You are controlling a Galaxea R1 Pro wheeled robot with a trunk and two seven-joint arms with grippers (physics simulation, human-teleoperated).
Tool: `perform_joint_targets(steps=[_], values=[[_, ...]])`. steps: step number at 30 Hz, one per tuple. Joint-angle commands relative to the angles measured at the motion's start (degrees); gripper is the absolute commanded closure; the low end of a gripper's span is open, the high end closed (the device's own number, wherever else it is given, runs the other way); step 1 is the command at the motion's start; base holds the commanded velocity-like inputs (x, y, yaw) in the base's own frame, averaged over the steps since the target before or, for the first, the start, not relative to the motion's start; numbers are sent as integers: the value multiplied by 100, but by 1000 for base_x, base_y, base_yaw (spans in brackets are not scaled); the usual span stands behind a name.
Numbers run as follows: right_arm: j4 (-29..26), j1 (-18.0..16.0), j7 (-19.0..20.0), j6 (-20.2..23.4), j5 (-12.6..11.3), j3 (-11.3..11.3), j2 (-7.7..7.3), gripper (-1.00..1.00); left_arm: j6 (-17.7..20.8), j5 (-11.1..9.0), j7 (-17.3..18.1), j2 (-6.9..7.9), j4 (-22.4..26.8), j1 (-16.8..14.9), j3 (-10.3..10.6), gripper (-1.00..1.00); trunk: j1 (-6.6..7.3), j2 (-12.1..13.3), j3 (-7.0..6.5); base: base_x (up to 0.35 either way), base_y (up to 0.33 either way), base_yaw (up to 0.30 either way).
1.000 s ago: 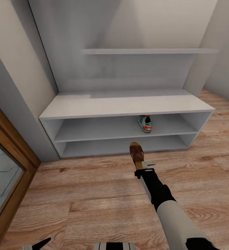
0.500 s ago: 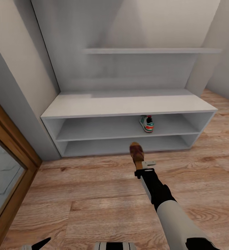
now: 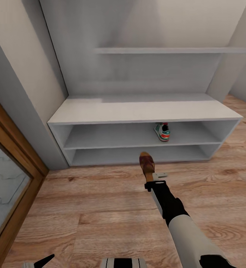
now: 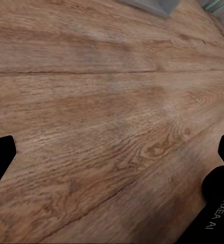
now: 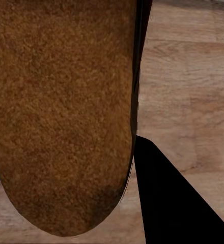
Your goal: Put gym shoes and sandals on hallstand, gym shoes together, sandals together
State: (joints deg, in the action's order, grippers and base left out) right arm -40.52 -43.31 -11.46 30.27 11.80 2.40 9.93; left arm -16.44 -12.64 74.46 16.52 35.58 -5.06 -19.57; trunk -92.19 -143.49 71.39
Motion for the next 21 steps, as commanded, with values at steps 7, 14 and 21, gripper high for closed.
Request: perform_joint_targets(steps=[7,14,21], values=[[-65,-2,-12,32,41,16,7,100,-42,-11,16,0,-7,-4,-3,-100,0,-2,22,169,141,1],[-361,-10,-41,50,18,15,7,100,-43,-17,22,-1,-7,-4,-3,-100,0,-2,24,35,28,0],[-819,-19,-58,439,-77,15,7,100,-43,-19,58,0,-7,-4,-3,-100,0,-2,24,12,2,0]])
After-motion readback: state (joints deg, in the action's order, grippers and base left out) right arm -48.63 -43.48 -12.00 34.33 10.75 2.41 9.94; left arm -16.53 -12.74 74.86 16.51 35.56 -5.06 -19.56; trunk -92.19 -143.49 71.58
